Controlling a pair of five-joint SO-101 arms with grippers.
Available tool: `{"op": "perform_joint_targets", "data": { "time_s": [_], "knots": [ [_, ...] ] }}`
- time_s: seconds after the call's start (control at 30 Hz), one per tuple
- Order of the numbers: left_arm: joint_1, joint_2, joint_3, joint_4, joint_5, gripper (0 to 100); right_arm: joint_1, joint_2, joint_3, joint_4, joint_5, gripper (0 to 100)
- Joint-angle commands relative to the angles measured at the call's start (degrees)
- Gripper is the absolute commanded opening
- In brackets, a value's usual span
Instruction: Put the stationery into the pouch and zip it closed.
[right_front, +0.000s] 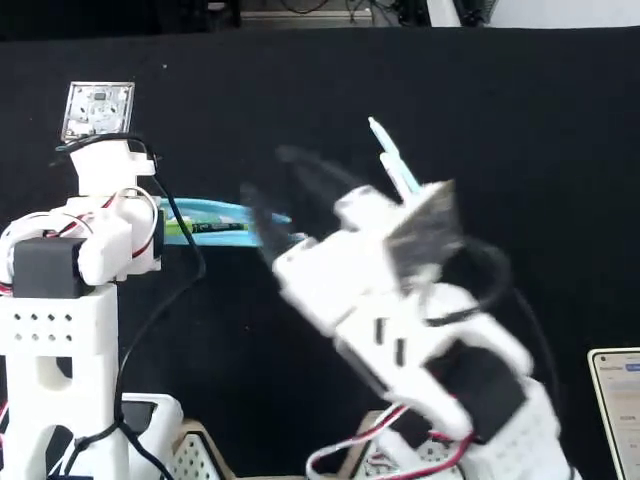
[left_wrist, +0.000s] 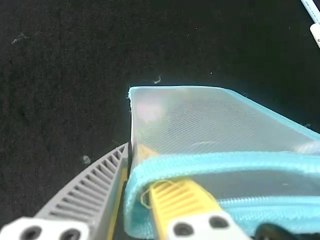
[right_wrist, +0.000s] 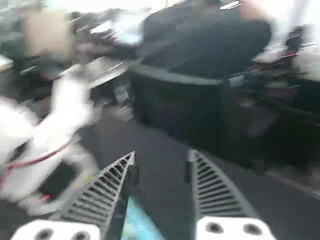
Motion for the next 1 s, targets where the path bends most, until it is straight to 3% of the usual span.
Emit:
{"op": "perform_joint_targets", "data": {
  "time_s": [0.0,0.13,0.33,0.6,0.8,0.97],
  "knots": [
    [0.0,0.3,-0.6,0.2,0.3,3,17.5,-0.4,-6.8,6.9,-0.3,9.9],
    [0.1,0.3,-0.6,0.2,0.3,3,26.9,-0.3,-6.5,16.6,0.2,9.9],
    [0.0,0.3,-0.6,0.2,0.3,3,32.4,7.3,-3.7,24.0,5.2,9.9],
    [-0.2,0.3,-0.6,0.2,0.3,3,35.5,38.5,-9.1,24.3,6.1,10.0],
    [0.0,0.3,-0.6,0.2,0.3,3,40.7,60.4,-19.0,24.3,11.8,16.4],
    [0.2,0.3,-0.6,0.2,0.3,3,40.2,74.8,-32.0,22.3,11.9,17.4]
  ]
}}
